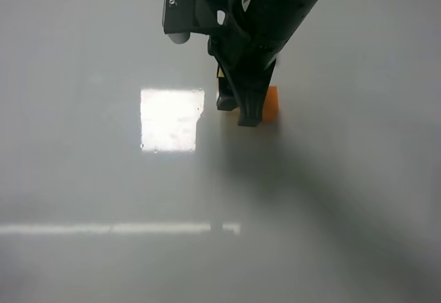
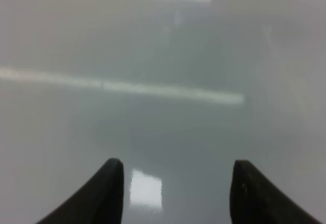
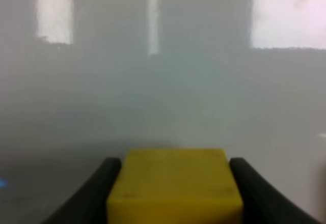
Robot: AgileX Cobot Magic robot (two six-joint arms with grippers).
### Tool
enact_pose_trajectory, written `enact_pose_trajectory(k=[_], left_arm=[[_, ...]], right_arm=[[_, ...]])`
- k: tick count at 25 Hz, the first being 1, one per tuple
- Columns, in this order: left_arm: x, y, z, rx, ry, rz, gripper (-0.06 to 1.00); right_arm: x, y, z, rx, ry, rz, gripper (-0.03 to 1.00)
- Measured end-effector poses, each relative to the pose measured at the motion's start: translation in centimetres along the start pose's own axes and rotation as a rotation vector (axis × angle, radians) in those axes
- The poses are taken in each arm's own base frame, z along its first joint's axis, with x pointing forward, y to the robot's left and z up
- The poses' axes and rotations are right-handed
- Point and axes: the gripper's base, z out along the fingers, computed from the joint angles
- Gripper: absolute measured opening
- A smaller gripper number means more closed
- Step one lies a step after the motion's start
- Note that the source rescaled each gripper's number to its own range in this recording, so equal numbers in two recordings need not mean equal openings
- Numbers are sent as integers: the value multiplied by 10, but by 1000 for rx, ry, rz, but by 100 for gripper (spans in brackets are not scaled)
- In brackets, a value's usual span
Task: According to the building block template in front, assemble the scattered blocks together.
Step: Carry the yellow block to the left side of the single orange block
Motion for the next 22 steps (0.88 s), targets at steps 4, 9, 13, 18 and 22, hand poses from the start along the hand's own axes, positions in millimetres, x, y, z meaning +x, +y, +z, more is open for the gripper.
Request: enact_pose_trajectory(k=[4, 9, 13, 18, 22], left_arm=[[0, 0, 0, 0, 0, 0, 11], [0, 0, 0, 0, 0, 0, 11], [0, 0, 0, 0, -1, 2, 11], [0, 0, 0, 0, -1, 3, 11], [0, 0, 0, 0, -1, 3, 11]], right_arm=[[-2, -1, 1, 9, -18, -5, 0], [-4, 3, 14, -21, 1, -11, 0], [-5, 6, 26, -45, 15, -11, 0], [4, 3, 29, -59, 44, 12, 0], [16, -3, 32, -66, 55, 60, 0]])
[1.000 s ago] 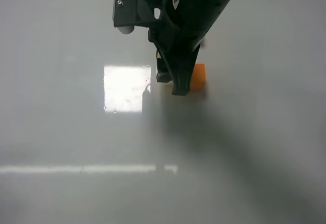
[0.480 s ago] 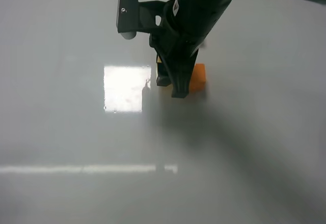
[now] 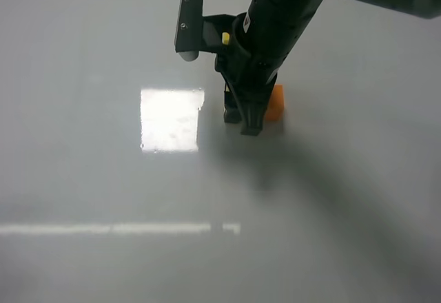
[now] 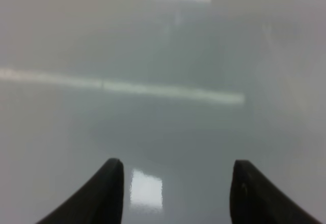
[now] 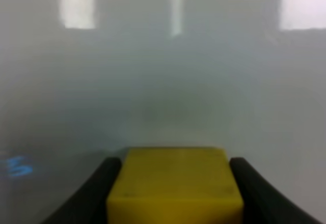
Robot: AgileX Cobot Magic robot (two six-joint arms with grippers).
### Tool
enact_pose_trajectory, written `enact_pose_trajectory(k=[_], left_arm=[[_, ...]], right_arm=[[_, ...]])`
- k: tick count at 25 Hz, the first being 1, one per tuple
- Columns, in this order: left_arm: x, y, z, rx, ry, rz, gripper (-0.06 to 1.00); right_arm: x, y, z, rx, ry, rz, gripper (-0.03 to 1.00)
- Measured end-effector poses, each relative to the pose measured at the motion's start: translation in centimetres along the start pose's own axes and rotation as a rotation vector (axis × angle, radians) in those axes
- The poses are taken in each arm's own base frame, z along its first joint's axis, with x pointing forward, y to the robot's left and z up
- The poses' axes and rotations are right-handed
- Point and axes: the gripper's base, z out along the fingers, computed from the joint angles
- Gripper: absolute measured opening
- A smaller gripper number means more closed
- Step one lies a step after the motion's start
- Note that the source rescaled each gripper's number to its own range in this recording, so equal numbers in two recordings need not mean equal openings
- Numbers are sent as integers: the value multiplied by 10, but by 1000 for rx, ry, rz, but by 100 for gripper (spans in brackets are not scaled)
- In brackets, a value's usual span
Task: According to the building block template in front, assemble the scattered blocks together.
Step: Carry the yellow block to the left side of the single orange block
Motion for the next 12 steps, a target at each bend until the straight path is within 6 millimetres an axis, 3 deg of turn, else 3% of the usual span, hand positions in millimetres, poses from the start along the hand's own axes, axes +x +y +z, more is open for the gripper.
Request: enact_pose_trajectory(k=[9, 12], left_arm=[[0, 0, 0, 0, 0, 0, 11], [0, 0, 0, 0, 0, 0, 11]], right_arm=[[1, -1, 0, 1, 5, 2, 0], [3, -2, 0, 13, 26, -10, 12]])
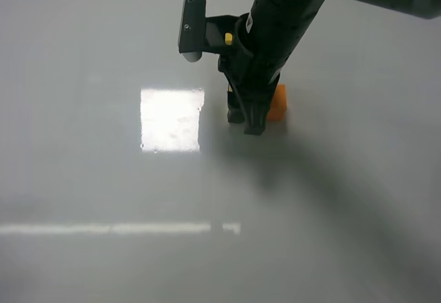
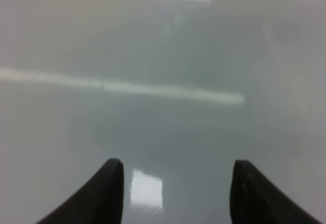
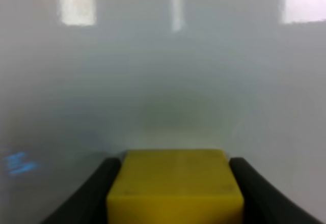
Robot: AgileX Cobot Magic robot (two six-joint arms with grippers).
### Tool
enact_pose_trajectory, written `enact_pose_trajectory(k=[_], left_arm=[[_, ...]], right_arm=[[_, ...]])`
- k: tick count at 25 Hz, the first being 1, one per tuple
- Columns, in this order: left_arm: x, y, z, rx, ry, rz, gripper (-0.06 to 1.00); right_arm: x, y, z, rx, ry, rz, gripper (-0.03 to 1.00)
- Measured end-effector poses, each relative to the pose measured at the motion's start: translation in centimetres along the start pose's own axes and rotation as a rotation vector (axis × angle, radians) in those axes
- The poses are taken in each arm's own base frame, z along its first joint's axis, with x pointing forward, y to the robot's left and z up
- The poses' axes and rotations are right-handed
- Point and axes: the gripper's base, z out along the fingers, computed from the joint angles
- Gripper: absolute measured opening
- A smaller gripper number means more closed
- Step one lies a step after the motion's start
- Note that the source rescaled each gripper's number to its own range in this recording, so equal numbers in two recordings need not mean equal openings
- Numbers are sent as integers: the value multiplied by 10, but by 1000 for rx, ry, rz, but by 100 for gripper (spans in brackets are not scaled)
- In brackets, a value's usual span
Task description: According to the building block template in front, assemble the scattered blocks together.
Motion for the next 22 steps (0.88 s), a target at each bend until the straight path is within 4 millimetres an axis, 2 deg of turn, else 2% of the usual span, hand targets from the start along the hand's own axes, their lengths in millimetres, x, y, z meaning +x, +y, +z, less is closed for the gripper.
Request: enact_pose_trajectory(k=[3, 7, 11, 17, 18, 20, 22], left_arm=[[0, 0, 0, 0, 0, 0, 11], [0, 0, 0, 0, 0, 0, 11], [0, 0, 0, 0, 0, 0, 11], [0, 0, 0, 0, 0, 0, 11], [0, 0, 0, 0, 0, 0, 11], [0, 0, 0, 0, 0, -1, 11], [0, 0, 0, 0, 0, -1, 11]], right_arm=[[2, -1, 0, 11, 27, -13, 33], [4, -1, 0, 6, 42, -17, 49], [8, 0, 0, -4, 83, -27, 53], [10, 0, -1, -6, 108, -15, 53], [10, 0, -1, -5, 109, -15, 51], [10, 0, -1, -6, 109, -12, 37], [10, 0, -1, -5, 110, -12, 12]])
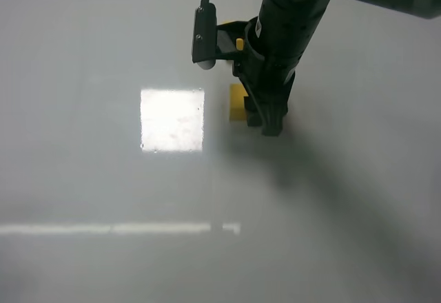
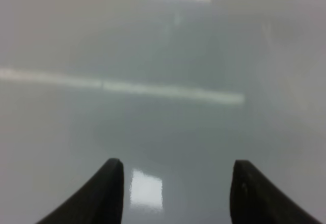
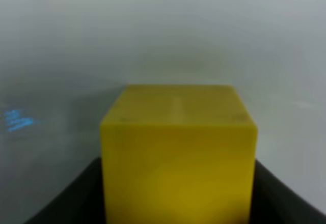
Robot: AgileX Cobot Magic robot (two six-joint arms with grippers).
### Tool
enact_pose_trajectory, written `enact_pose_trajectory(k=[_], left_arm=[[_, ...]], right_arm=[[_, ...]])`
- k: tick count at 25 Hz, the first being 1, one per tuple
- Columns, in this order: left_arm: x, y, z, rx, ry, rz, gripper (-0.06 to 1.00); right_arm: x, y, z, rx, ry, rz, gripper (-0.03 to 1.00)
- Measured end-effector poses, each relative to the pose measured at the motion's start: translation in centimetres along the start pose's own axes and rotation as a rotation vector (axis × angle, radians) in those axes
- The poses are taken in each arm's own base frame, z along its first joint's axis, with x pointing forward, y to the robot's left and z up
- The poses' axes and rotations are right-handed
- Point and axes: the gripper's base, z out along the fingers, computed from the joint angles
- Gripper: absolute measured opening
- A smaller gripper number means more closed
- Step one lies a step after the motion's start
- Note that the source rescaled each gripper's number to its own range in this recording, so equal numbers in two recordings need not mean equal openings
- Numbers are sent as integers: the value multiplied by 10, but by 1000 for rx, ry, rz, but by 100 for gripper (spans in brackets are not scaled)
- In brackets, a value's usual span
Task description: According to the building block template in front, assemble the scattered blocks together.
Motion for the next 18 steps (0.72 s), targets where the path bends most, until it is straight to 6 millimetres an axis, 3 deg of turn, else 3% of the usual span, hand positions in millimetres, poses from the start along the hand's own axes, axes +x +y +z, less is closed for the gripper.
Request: enact_pose_trajectory(k=[1, 2, 18], left_arm=[[0, 0, 0, 0, 0, 0, 11], [0, 0, 0, 0, 0, 0, 11], [0, 0, 0, 0, 0, -2, 11]], right_arm=[[0, 0, 0, 0, 0, 1, 1], [0, 0, 0, 0, 0, 1, 0], [1, 0, 0, -3, 11, -96, 0]])
